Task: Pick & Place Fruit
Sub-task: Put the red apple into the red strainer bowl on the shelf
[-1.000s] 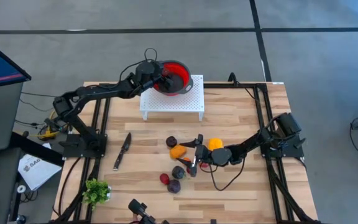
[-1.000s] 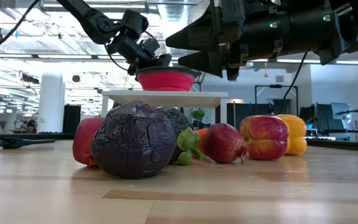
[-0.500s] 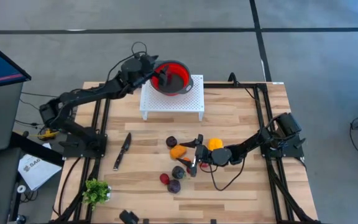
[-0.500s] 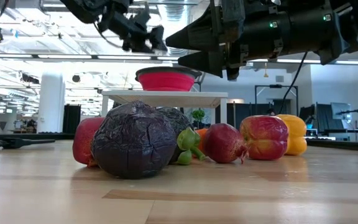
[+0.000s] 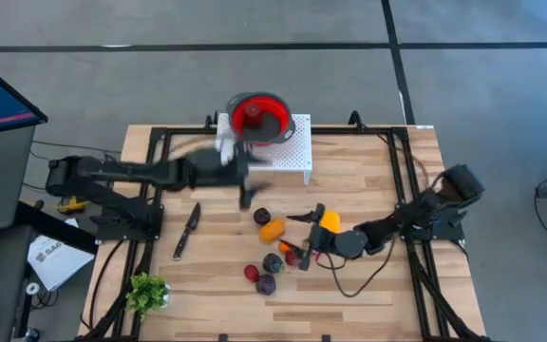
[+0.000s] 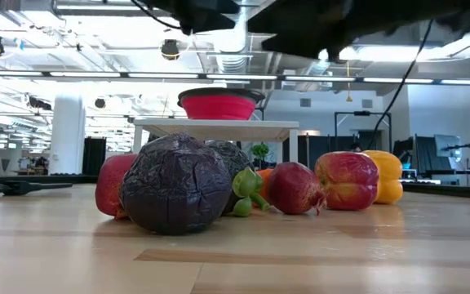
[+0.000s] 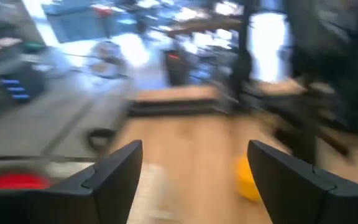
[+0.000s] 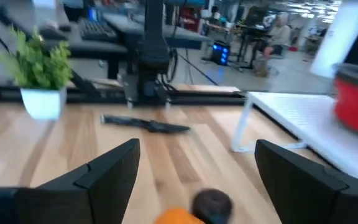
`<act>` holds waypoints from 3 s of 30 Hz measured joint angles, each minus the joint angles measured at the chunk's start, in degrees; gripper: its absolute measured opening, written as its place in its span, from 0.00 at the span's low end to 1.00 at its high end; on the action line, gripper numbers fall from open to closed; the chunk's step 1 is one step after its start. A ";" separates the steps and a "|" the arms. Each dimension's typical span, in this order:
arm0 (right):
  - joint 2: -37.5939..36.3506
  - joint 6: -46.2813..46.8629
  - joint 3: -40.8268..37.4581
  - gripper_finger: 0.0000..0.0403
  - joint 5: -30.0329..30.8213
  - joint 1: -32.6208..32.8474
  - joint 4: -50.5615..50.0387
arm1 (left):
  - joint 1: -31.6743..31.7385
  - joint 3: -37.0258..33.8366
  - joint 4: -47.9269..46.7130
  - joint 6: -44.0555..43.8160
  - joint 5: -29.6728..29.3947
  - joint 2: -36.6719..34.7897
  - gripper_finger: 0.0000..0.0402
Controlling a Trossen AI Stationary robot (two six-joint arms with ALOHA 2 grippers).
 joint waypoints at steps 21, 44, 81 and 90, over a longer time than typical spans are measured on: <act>-10.85 29.18 -0.09 0.77 -11.96 5.48 -51.66 | -18.29 -28.33 14.42 -27.58 -19.22 0.39 0.64; 1.90 20.26 4.11 0.71 -24.43 -4.62 -52.24 | -18.30 -30.44 22.65 -28.42 -19.63 0.39 0.62; -2.35 -4.37 4.79 0.51 -25.33 -13.72 -10.94 | -18.29 -30.41 23.98 -27.35 -19.92 0.39 0.57; -2.69 -6.29 24.03 0.53 -30.34 -30.86 -23.32 | -18.29 -30.41 24.23 -27.07 -19.90 0.39 0.56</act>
